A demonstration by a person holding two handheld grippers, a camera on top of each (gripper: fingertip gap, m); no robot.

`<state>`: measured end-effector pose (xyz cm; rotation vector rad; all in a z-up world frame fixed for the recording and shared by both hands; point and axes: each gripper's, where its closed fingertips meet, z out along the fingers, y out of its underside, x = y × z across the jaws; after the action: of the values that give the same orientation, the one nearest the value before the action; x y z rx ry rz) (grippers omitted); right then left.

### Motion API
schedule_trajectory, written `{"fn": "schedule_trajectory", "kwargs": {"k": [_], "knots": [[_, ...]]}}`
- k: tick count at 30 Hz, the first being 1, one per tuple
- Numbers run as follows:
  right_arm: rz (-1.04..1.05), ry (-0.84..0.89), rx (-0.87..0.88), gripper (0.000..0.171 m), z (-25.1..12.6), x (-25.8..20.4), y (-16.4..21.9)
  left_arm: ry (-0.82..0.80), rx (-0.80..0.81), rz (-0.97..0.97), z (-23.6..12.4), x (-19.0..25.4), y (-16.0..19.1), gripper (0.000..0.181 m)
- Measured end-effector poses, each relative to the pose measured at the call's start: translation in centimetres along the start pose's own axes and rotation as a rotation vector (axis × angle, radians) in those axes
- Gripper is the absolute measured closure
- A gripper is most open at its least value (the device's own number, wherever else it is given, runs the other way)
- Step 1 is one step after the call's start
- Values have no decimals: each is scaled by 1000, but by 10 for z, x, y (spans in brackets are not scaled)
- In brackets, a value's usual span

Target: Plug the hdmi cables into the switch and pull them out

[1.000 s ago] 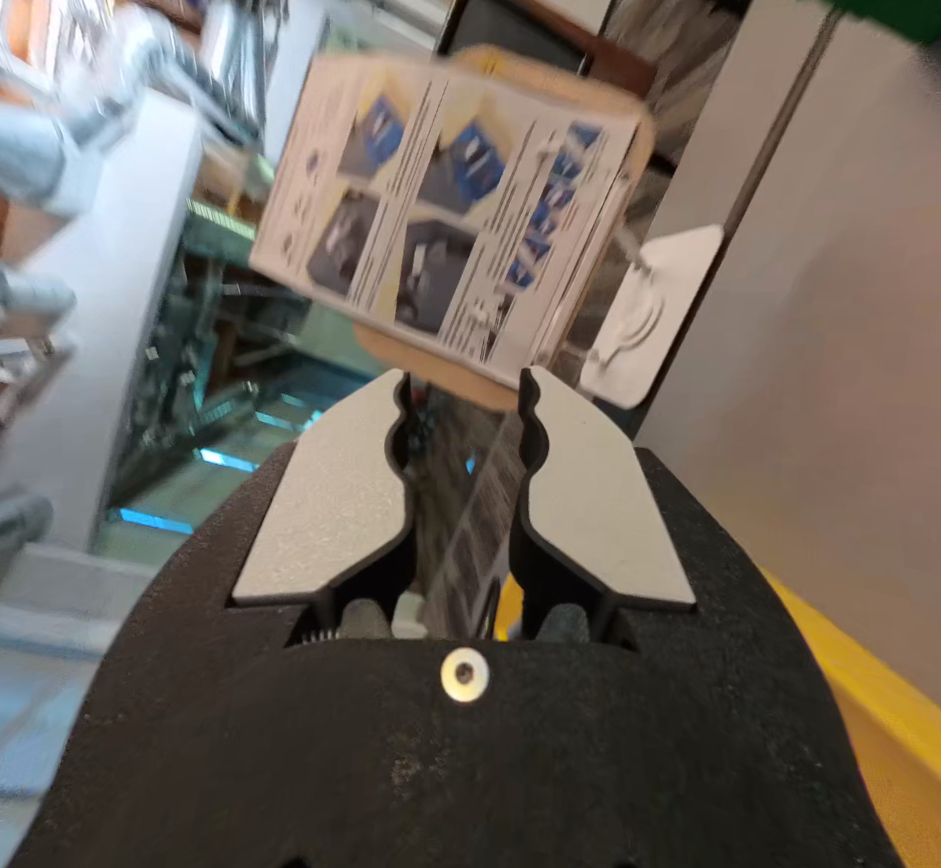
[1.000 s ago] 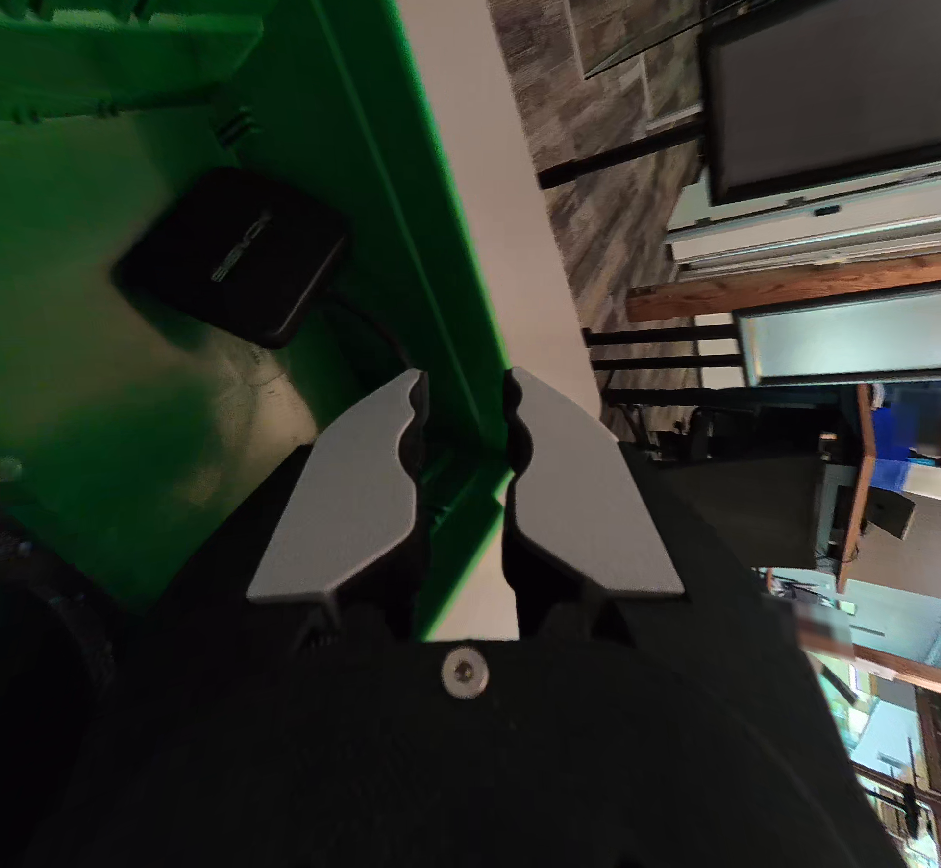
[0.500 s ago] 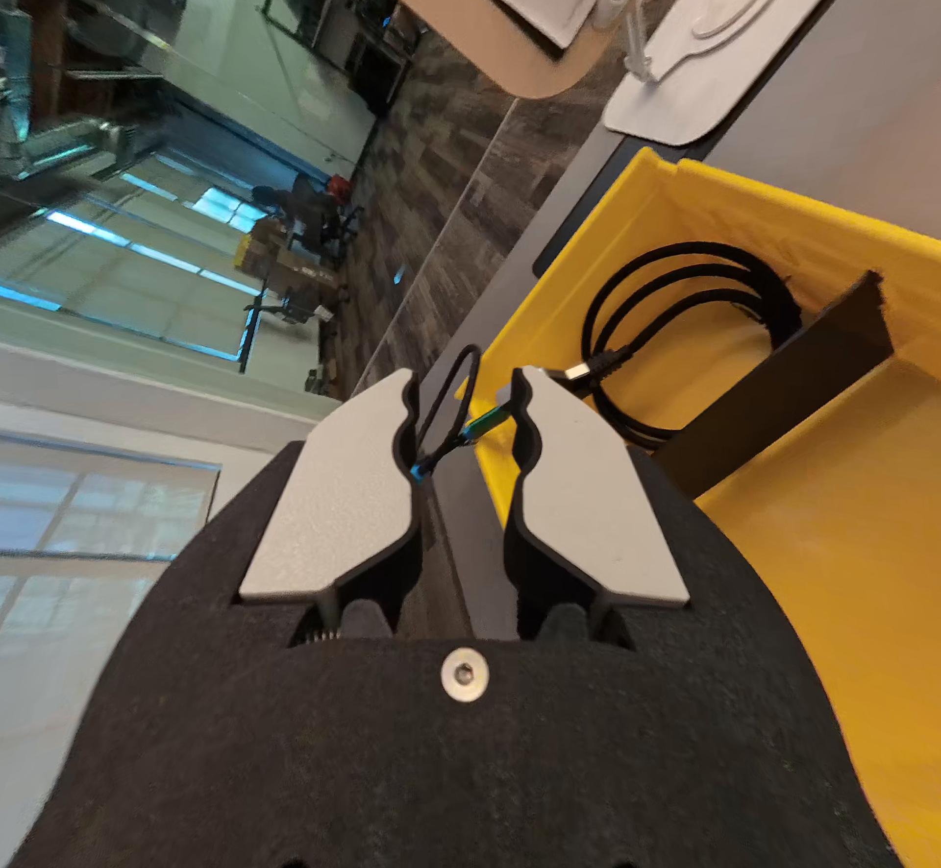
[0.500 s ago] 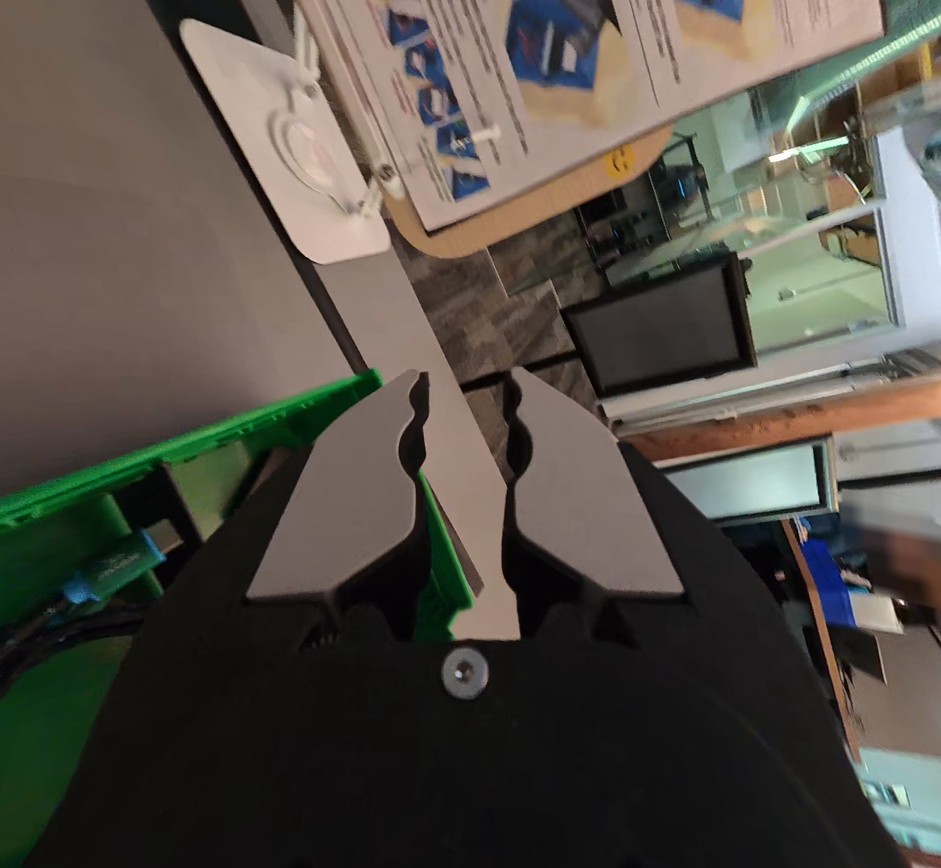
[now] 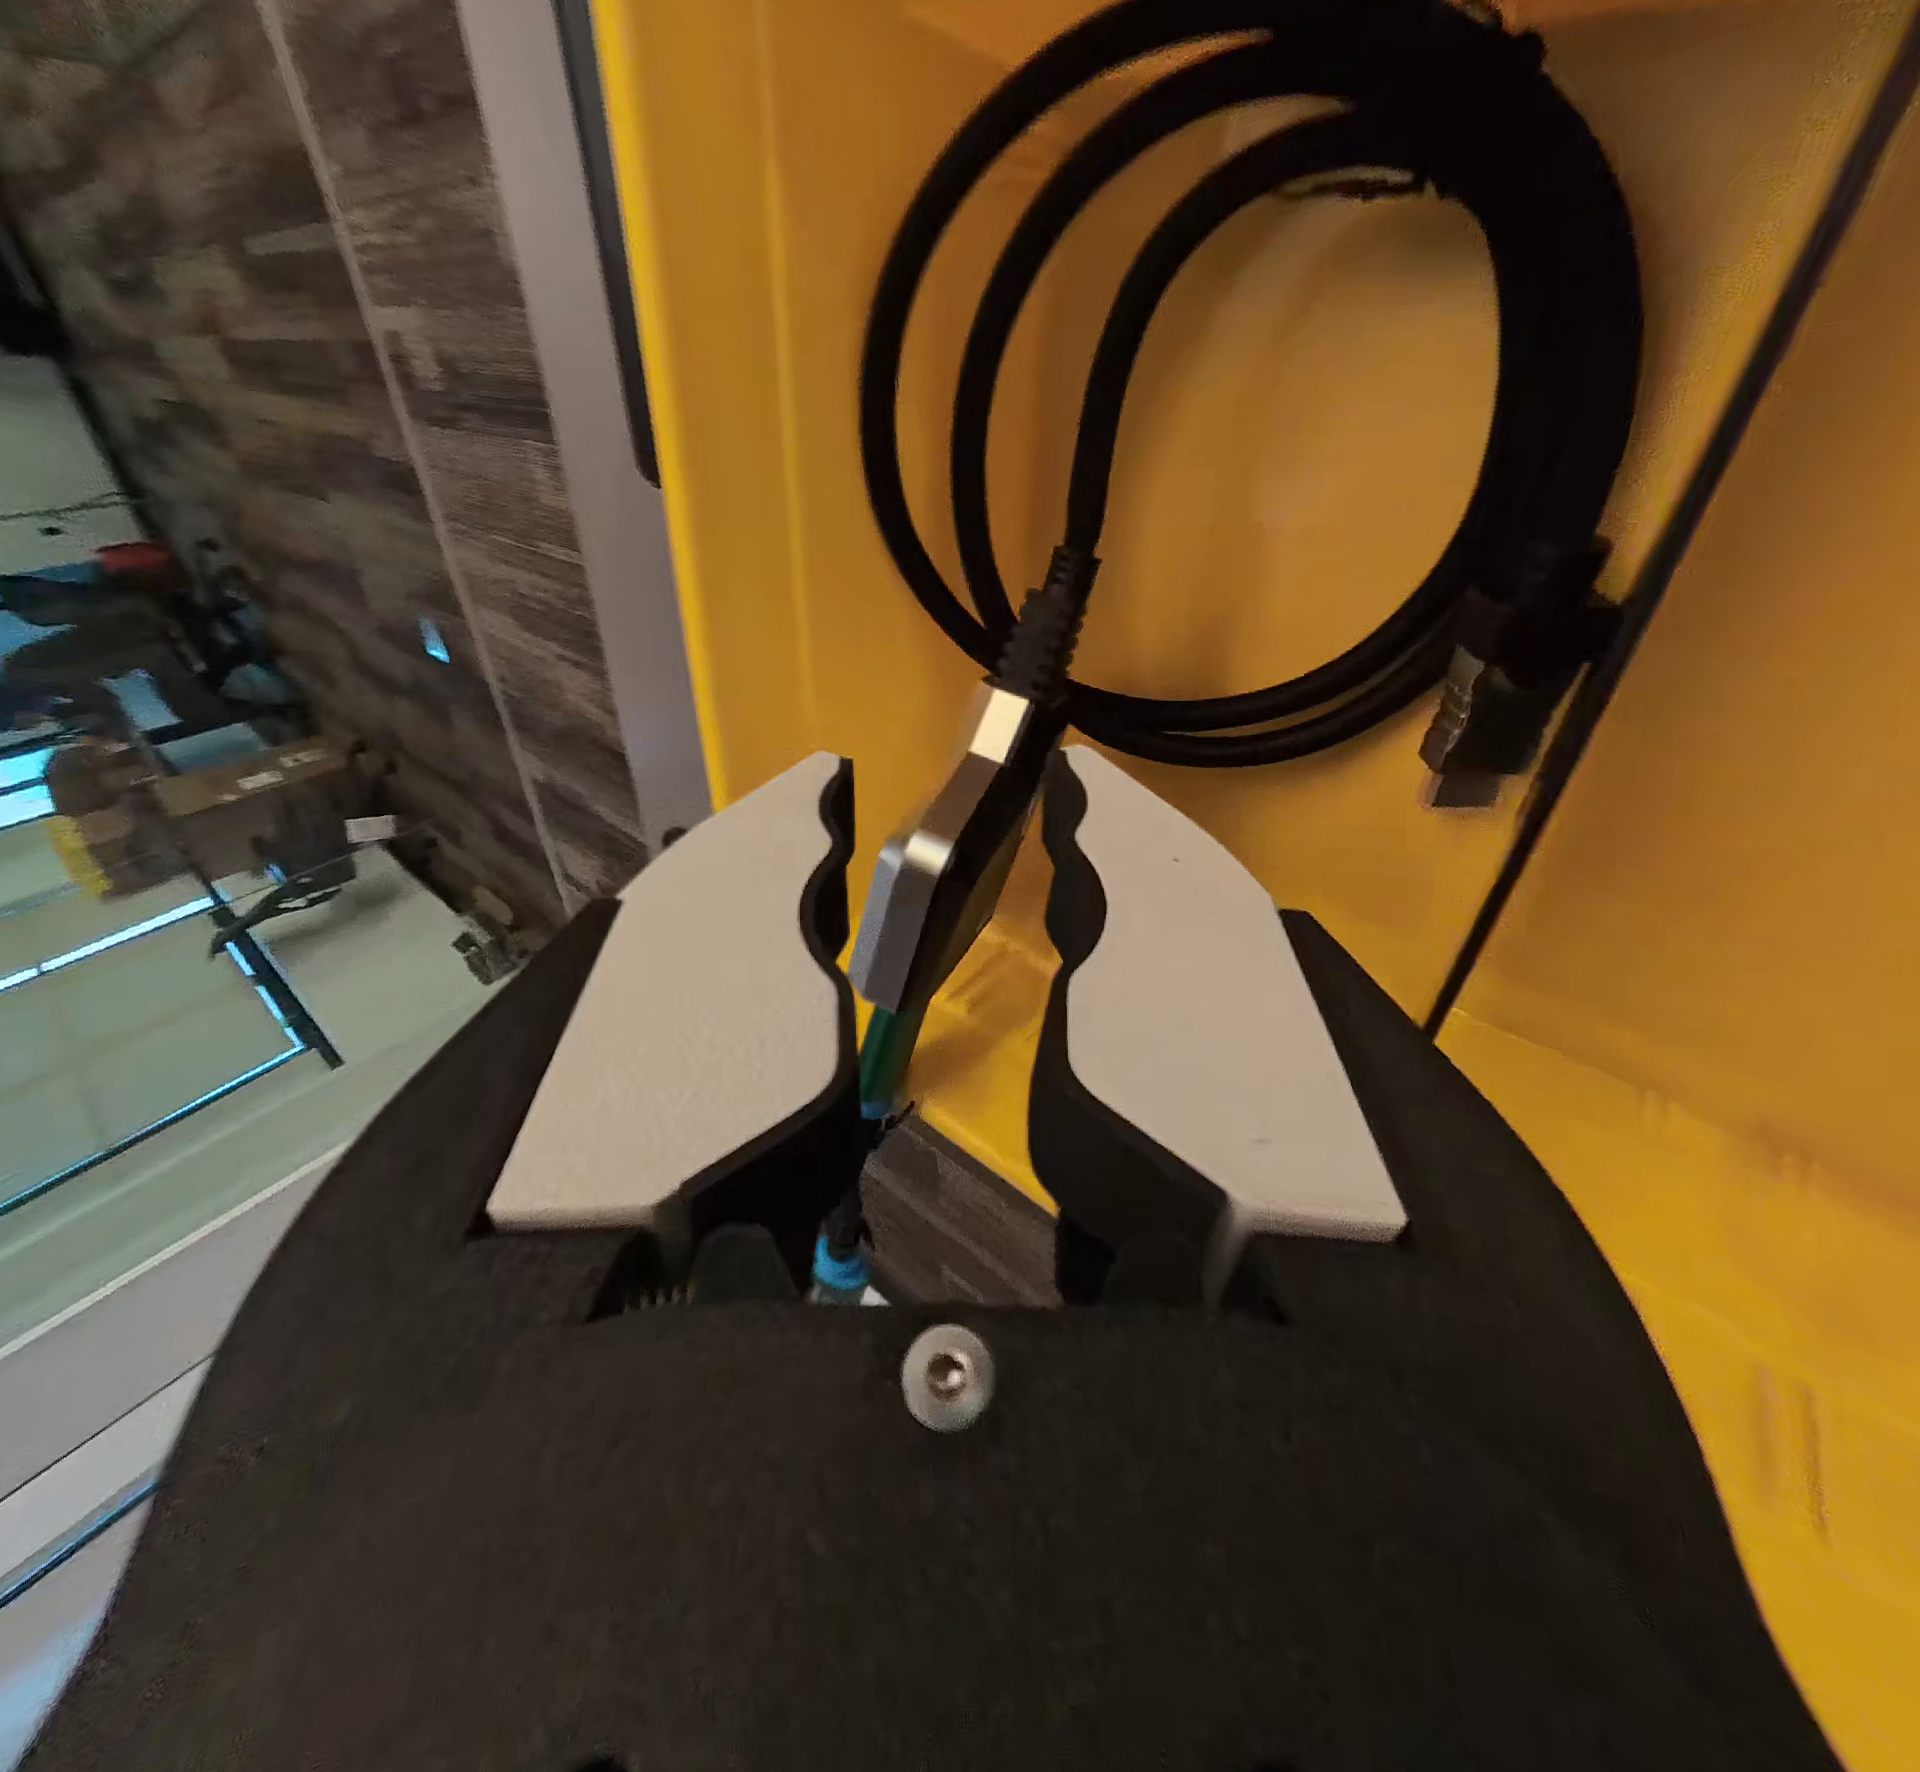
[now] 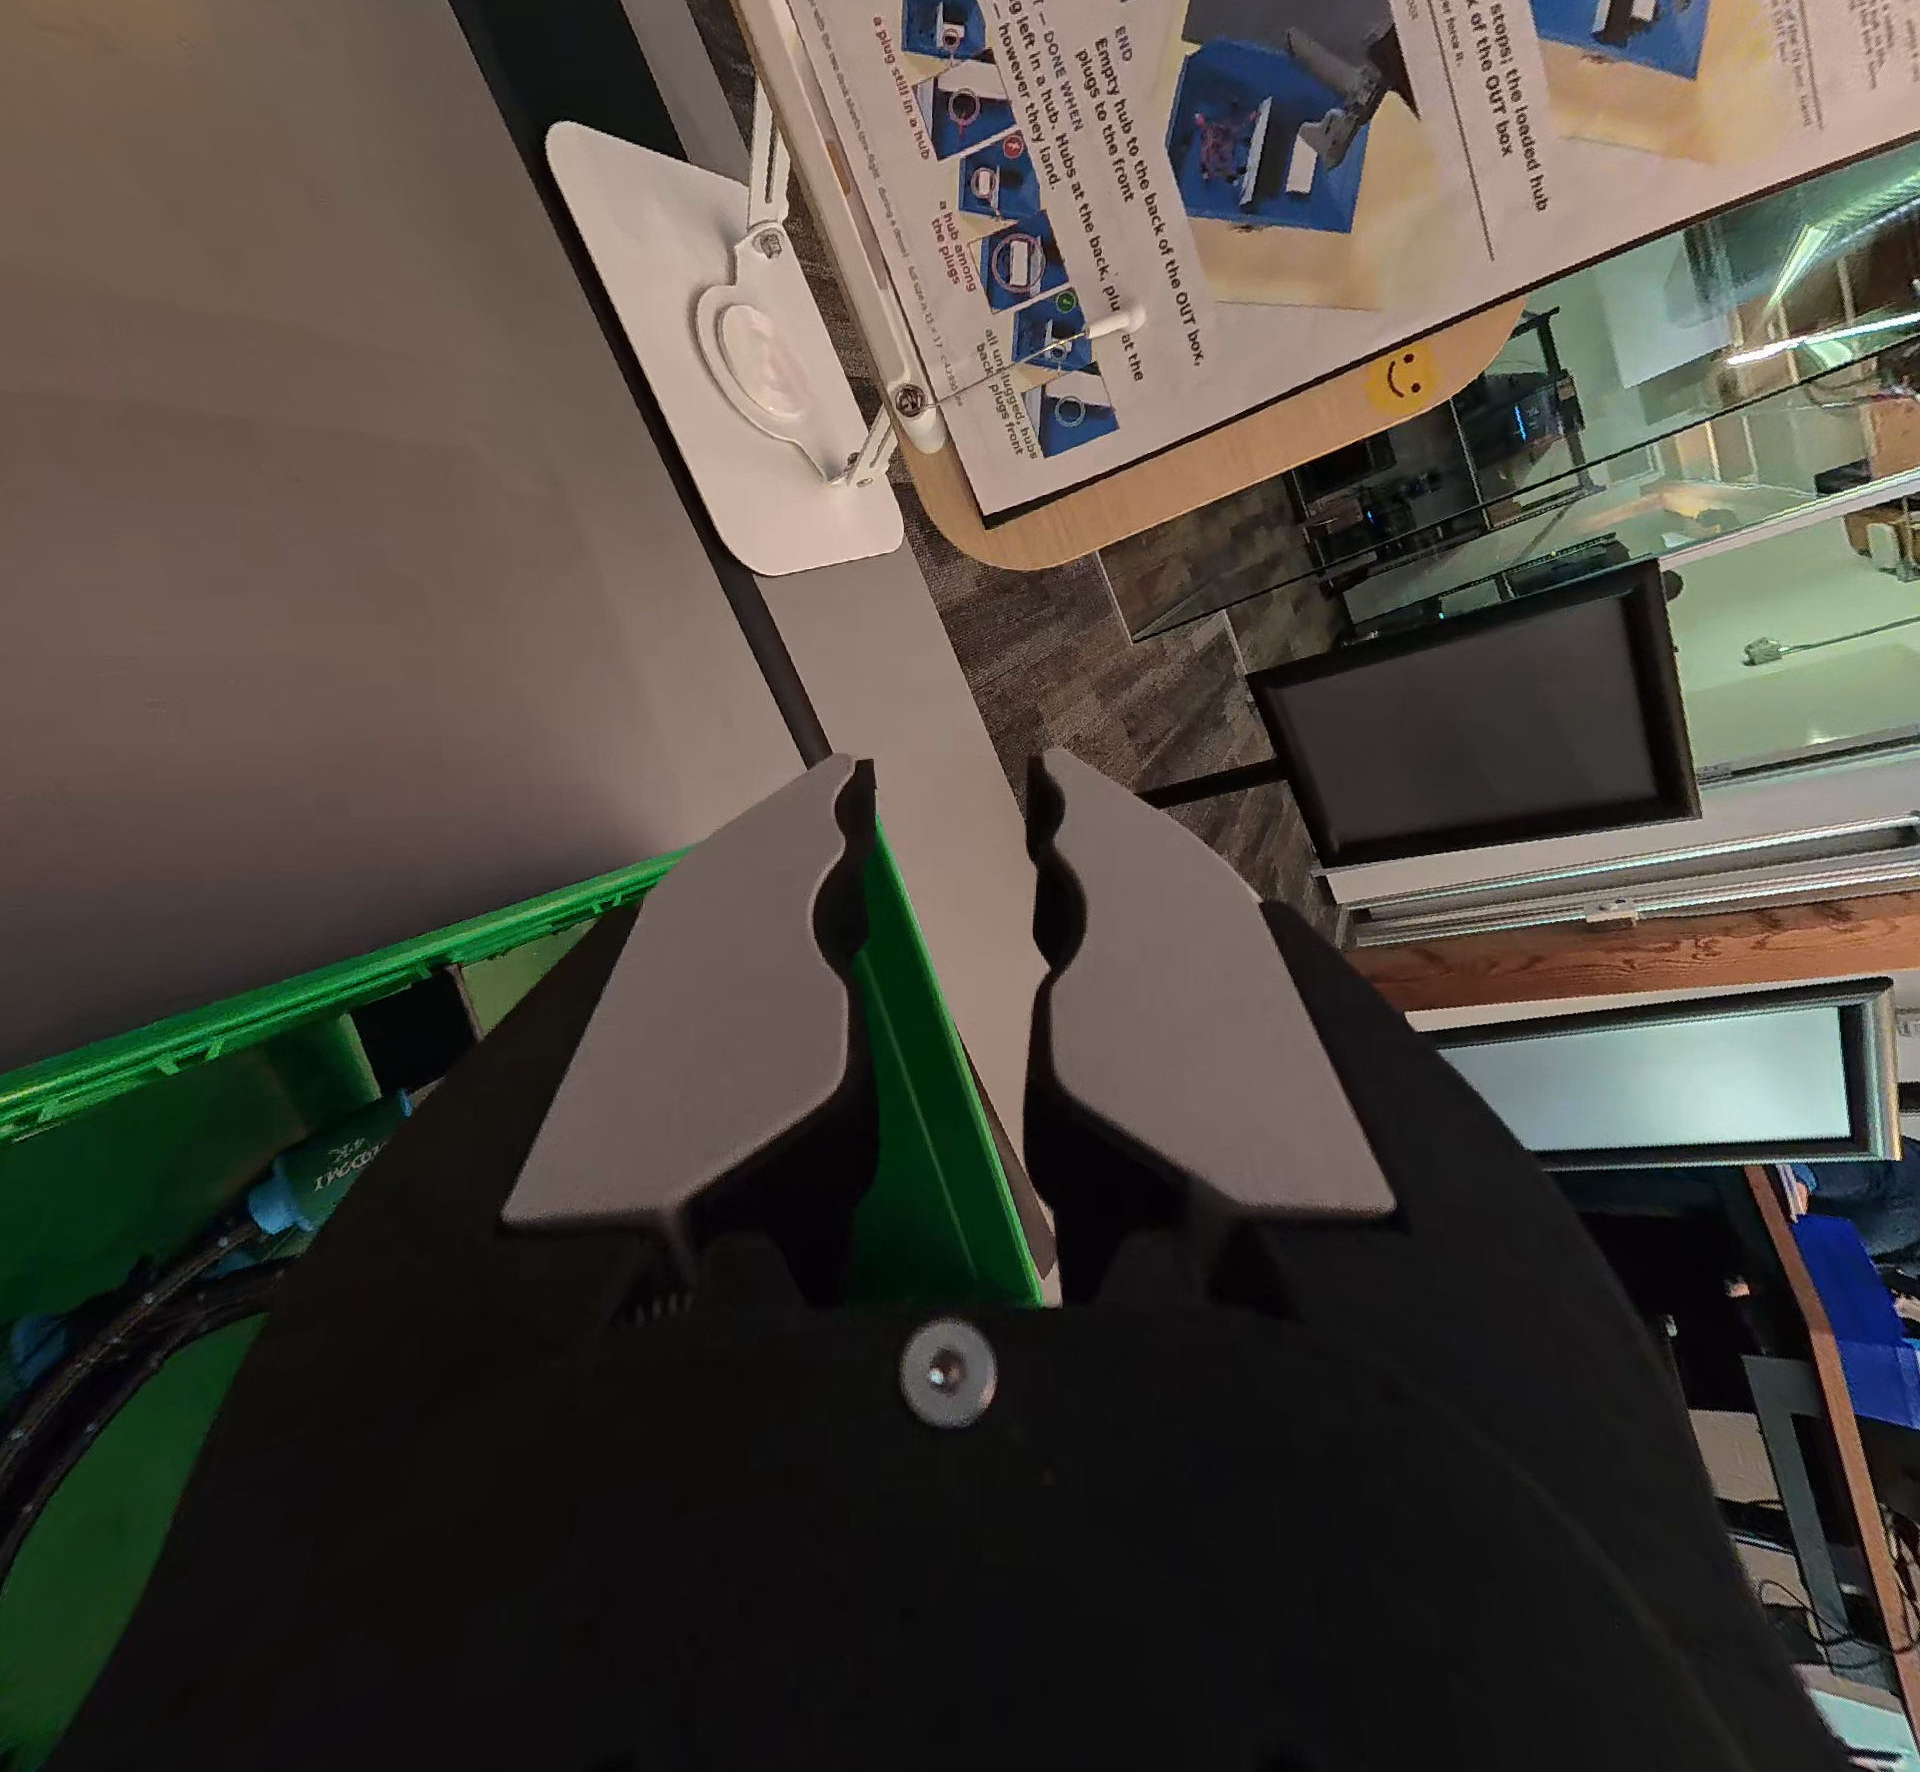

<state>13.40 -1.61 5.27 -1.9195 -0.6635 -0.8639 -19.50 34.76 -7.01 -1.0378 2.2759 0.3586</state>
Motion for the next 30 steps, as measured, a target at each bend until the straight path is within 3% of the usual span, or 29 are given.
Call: {"fn": "schedule_trajectory", "kwargs": {"k": [6,12,15,18,23,30], "knots": [[-29,-38,-56,142,14,-11,11,60,-246,142,26,0,38,146],[-42,-72,-65,142,21,-20,12,121,-327,32,31,2,44,155],[-39,-78,-48,143,21,-21,8,56,-354,36,18,-6,45,158],[-32,-76,-12,143,19,-21,0,-40,-375,26,-12,-20,44,159],[29,-56,101,143,11,-17,-30,-301,-320,34,-93,-56,26,158],[199,-136,280,144,2,-23,-73,-652,-49,65,-219,-94,-35,158]]}}
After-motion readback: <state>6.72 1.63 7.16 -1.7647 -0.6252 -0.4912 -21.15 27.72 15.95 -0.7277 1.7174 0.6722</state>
